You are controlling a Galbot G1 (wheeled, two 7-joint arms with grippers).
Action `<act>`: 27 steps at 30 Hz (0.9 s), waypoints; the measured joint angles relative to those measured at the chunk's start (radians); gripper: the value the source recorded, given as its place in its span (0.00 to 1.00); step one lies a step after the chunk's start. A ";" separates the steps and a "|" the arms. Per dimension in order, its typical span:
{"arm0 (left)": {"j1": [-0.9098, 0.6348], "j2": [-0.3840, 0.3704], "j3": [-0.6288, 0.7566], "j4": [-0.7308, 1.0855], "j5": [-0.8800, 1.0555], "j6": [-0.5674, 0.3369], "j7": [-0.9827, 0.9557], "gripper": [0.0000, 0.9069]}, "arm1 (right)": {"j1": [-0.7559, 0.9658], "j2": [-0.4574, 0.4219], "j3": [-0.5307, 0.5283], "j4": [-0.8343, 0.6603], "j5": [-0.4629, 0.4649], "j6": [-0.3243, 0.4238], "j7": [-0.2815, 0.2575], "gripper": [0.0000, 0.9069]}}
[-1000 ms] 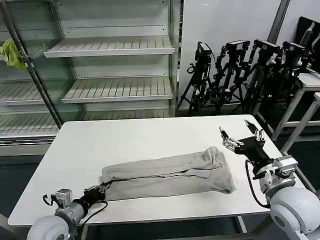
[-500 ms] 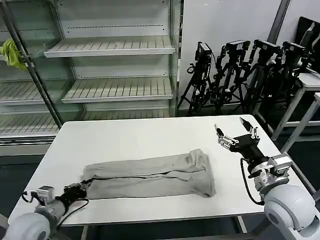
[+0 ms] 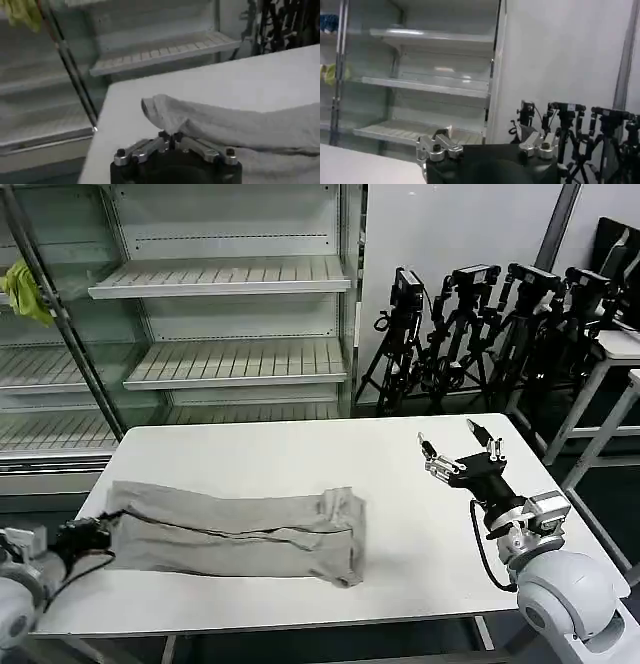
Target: Fold and organize the clothes.
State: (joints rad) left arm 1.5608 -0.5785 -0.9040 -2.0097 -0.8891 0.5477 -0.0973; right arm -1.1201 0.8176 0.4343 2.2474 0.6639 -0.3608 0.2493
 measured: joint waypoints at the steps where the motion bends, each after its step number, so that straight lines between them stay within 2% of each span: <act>1: 0.003 0.015 -0.019 -0.002 -0.004 0.003 0.001 0.04 | 0.000 0.000 0.000 -0.002 0.000 0.001 -0.001 1.00; 6: 0.006 0.071 -0.074 -0.023 -0.024 0.015 0.000 0.04 | 0.001 0.003 -0.001 -0.012 -0.001 0.005 -0.003 1.00; 12: 0.002 0.093 -0.082 -0.083 -0.035 0.022 -0.005 0.04 | -0.008 -0.005 0.003 -0.014 -0.002 0.005 -0.003 1.00; 27: -0.022 0.069 0.112 -0.237 -0.051 0.025 -0.008 0.04 | -0.018 -0.029 -0.013 -0.008 -0.013 -0.018 0.016 1.00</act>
State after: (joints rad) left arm 1.5386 -0.5090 -0.7920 -2.2462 -0.9406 0.5731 -0.1057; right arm -1.1384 0.7887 0.4214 2.2396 0.6512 -0.3791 0.2658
